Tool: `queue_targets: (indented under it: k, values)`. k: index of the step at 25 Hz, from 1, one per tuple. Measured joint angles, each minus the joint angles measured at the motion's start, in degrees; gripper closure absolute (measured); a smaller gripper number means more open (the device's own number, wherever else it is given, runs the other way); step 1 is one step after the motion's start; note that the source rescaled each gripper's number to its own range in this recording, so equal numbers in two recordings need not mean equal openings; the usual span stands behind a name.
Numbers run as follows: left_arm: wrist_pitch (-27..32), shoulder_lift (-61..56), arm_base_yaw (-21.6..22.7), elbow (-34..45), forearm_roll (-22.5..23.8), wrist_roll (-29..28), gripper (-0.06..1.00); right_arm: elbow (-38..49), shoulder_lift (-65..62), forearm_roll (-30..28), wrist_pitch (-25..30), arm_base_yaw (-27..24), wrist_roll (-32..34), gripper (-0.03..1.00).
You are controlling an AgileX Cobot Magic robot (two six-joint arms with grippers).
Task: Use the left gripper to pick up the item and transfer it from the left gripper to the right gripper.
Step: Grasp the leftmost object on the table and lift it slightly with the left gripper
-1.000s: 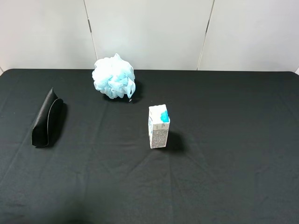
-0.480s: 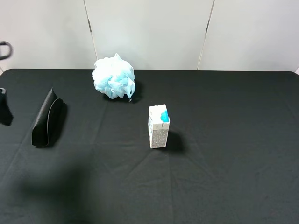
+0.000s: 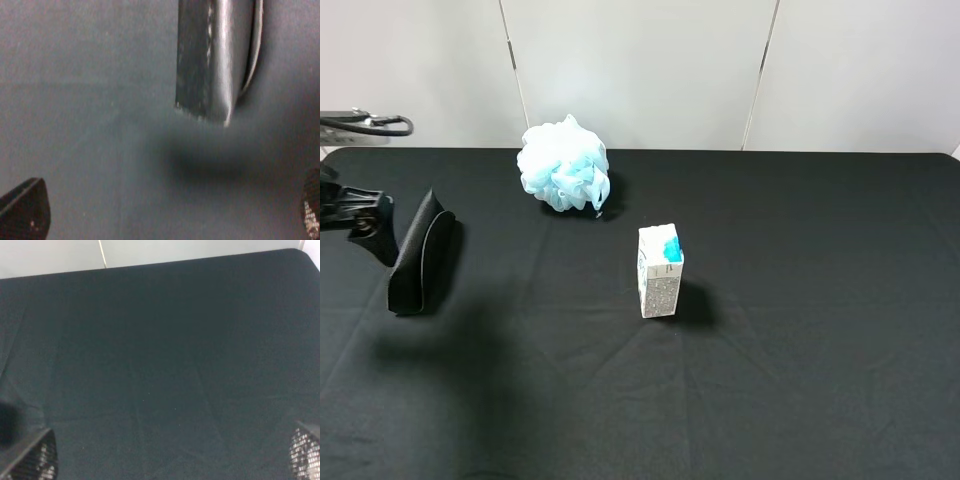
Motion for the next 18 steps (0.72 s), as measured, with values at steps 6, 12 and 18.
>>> queue_targets:
  k: [6, 12, 18]
  values:
    - [-5.4, 8.1, 0.0, -0.5, -2.3, 0.0, -0.06, 0.0, 0.0, 0.0, 0.0, 0.0, 0.0, -0.03]
    - [-9.3, 13.5, -2.0, -0.9, -2.9, 0.0, -0.06, 0.0, 0.0, 0.0, 0.0, 0.0, 0.0, -0.03]
    - [-11.3, 19.2, -4.0, -2.4, -2.8, -0.6, -0.06, 0.0, 0.0, 0.0, 0.0, 0.0, 0.0, -0.03]
